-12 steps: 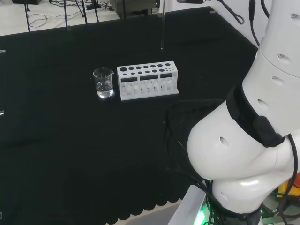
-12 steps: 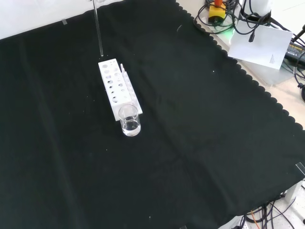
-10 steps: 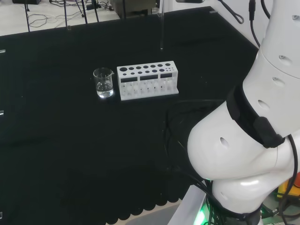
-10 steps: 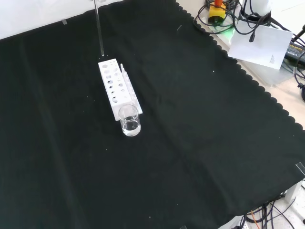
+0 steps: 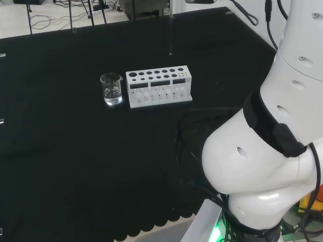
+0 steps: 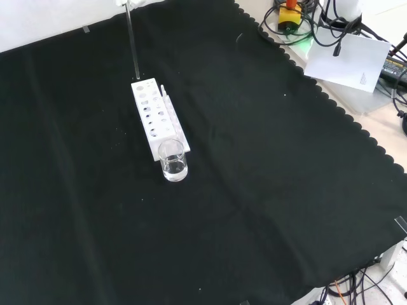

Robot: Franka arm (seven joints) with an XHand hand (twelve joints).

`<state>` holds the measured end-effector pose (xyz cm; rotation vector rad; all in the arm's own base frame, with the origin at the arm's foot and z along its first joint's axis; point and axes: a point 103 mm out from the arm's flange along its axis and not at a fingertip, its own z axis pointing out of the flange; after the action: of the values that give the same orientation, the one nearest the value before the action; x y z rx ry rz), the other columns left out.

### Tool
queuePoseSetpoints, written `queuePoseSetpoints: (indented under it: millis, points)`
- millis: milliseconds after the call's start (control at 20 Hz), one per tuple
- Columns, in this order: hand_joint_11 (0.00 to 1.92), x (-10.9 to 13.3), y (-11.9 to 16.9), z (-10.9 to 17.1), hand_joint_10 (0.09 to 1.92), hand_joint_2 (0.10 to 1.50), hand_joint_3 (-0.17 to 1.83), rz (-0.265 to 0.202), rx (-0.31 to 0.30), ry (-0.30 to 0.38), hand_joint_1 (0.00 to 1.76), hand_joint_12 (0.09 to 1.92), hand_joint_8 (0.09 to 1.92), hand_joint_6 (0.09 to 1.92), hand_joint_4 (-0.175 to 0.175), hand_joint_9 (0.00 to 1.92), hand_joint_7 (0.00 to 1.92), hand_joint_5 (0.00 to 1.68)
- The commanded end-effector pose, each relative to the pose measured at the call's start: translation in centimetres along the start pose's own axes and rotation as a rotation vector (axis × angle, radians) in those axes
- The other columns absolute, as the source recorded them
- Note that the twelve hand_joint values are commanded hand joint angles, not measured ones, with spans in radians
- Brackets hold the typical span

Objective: Stir in the beaker to the left of the white test tube rack with the glass rod.

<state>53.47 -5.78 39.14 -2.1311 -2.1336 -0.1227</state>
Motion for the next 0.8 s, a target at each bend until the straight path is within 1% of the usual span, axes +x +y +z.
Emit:
queuePoseSetpoints:
  millis: [50,250,450,800]
  points:
    - [1.46,3.2,0.9,-0.2,1.08,1.07,0.11,-0.060,0.000,0.008,1.28,1.15,1.32,0.70,-0.175,1.53,1.00,0.99]
    - [1.46,6.3,1.7,0.2,1.08,1.07,0.11,-0.117,0.006,0.016,1.28,1.15,1.32,0.70,-0.175,1.53,1.00,0.99]
    - [1.46,10.3,2.7,1.5,1.08,1.07,0.10,-0.188,0.031,0.018,1.28,1.15,1.32,0.70,-0.175,1.53,1.00,0.99]
    - [1.45,15.4,2.9,3.8,1.08,1.07,0.10,-0.284,0.077,0.023,1.28,1.15,1.32,0.70,-0.175,1.53,1.00,1.00]
